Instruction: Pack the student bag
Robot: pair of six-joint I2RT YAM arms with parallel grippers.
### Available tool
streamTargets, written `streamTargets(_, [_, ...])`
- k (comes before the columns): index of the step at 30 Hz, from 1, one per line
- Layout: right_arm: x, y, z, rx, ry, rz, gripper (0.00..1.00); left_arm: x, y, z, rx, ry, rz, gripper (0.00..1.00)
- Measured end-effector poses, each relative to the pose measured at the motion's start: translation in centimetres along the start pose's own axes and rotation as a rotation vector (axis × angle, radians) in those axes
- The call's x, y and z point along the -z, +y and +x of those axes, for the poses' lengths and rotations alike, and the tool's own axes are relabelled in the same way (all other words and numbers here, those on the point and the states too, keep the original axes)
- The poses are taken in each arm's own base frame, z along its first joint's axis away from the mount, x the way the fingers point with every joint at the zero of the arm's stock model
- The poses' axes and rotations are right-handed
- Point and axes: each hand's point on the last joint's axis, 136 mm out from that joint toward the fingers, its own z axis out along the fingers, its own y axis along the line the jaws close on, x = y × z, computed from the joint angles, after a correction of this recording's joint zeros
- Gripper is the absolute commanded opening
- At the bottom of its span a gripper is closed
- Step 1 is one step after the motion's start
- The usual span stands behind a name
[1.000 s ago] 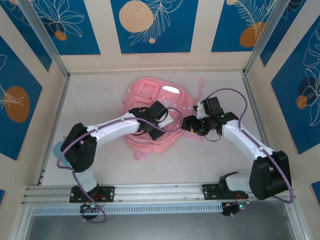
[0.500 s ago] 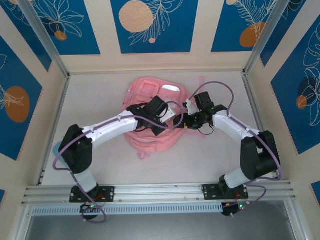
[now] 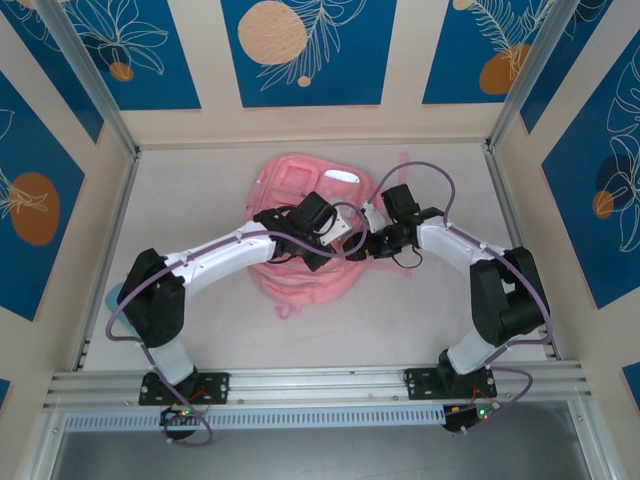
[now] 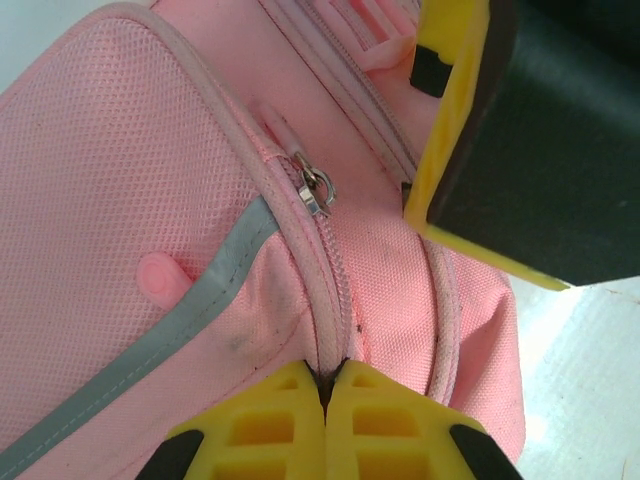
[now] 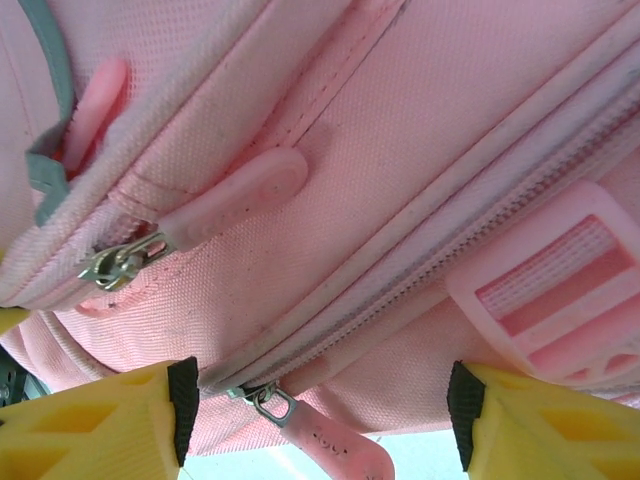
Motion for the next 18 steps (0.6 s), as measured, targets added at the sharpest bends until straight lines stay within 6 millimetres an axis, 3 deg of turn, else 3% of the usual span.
streamTargets(9, [-0.4, 1.0, 0.4, 0.032, 0.018, -0.042, 0.49, 0.0, 0.0, 0.0, 0.006, 0.001, -0.001, 0.00])
streamTargets(18, [-0.5, 1.2, 1.5, 0.043, 0.028, -0.021, 0.49, 0.0, 0.2, 0.0, 0.018, 0.001, -0.012, 0.00])
